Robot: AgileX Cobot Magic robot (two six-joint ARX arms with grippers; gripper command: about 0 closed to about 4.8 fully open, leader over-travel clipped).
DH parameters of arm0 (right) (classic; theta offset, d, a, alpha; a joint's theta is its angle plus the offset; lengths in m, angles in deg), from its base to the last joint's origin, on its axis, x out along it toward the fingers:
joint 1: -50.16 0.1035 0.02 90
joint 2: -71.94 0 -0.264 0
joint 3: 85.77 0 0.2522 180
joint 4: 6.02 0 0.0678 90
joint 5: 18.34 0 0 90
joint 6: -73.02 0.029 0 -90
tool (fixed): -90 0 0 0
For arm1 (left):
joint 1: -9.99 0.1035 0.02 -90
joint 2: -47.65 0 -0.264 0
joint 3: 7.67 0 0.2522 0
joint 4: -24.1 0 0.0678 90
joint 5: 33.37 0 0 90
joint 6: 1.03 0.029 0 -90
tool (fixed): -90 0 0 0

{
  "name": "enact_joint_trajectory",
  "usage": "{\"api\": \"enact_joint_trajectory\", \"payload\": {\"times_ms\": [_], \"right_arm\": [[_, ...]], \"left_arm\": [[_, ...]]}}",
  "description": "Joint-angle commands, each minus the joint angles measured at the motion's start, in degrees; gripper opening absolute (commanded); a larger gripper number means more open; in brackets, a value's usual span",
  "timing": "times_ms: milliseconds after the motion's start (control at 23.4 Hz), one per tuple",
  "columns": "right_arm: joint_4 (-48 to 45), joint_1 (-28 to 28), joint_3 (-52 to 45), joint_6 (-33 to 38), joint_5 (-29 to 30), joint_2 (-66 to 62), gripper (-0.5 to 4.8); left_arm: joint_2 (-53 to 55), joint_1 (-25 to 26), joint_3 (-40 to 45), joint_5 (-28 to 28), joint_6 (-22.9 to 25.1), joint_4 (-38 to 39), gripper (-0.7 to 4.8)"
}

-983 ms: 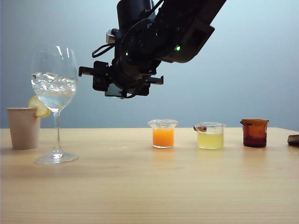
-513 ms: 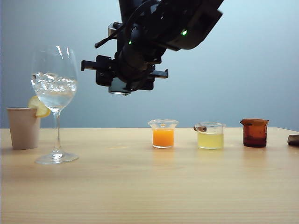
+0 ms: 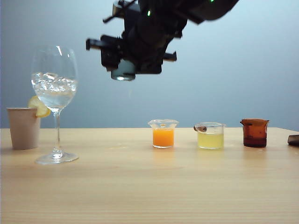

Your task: Pick up the first measuring cup from the left, pour the coconut rum inside into the goblet, and finally put the measuring cup back in its original place.

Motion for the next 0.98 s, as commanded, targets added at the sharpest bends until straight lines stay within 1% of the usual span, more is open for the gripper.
{"api": "enact_joint_trajectory", "payload": {"times_ms": [43,214,299,470,684,812,983], "right_arm": [[1.4,0.2,0.3,-0.4,3.4,2.8,1.33],[1.8,0.8,0.3,-4.7,3.7,4.5,1.33],[1.8,0.8,0.5,-6.7,5.7,4.9,1.33],[2.2,0.8,0.5,-6.7,7.7,5.2,1.34],[8.9,0.8,4.1,-7.5,10.1,5.2,1.34],[9.5,0.8,6.4,-10.4,10.1,5.2,1.33],[12.5,0.7,9.0,-12.1,10.3,5.1,1.33]], "left_arm": [[-0.1,0.1,-0.2,-0.1,0.0,-0.3,-0.04],[-0.1,0.1,-0.2,-0.1,0.0,-0.3,-0.04],[-0.1,0.1,-0.2,-0.1,0.0,-0.3,-0.04],[-0.1,0.1,-0.2,-0.1,0.0,-0.3,-0.04],[-0.1,0.1,-0.2,-0.1,0.0,-0.3,-0.04],[-0.1,0.1,-0.2,-0.1,0.0,-0.3,-0.04],[-0.1,0.1,-0.2,-0.1,0.0,-0.3,-0.04]]}}
